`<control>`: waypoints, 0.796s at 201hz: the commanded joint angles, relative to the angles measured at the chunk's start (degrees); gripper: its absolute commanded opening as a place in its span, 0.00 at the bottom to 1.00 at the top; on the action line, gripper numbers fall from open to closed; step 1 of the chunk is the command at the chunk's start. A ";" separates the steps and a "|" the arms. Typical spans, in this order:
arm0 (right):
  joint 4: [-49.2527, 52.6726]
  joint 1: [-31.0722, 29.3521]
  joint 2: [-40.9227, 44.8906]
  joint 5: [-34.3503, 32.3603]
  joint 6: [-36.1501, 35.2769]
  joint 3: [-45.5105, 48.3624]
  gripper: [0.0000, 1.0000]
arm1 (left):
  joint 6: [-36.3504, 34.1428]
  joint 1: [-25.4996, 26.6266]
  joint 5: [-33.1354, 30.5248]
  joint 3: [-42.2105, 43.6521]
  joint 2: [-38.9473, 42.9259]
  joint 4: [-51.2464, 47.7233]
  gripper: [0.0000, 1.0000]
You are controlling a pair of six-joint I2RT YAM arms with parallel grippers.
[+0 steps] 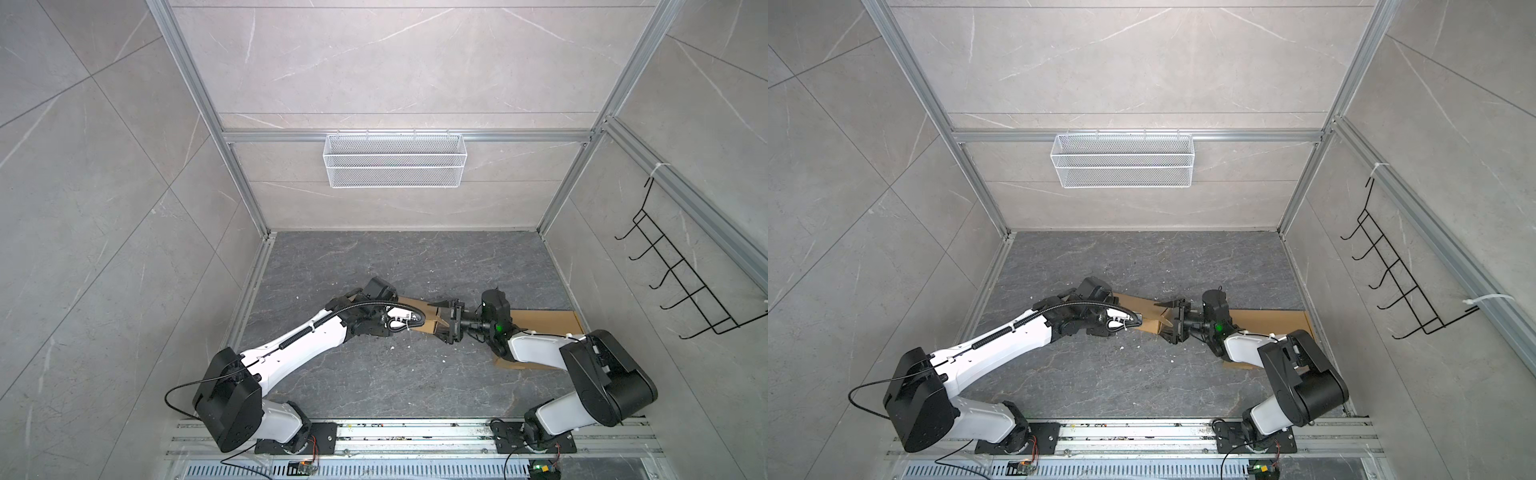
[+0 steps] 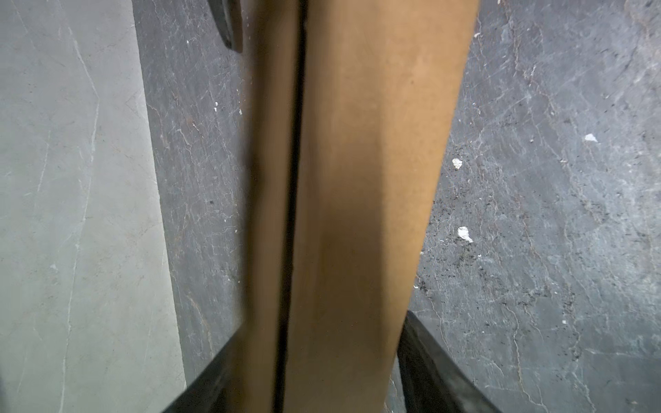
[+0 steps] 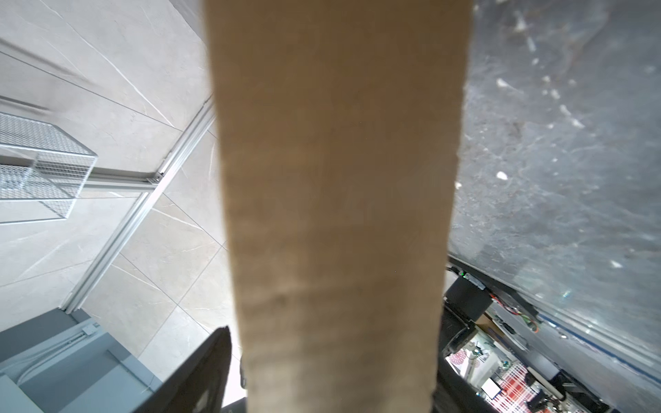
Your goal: Fold the paper box
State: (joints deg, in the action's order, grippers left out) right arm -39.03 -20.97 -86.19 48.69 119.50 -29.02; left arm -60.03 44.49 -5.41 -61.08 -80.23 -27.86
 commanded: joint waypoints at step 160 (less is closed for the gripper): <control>55.24 14.20 2.20 7.28 -52.08 -24.38 0.85 | 6.23 -4.68 9.18 -20.60 -10.62 -20.44 0.47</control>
State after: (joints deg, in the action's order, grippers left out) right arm 1.08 -8.27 -84.18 55.20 84.86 -47.55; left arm -56.07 40.45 0.21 -77.49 -89.73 -42.54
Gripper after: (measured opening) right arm 0.846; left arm 0.477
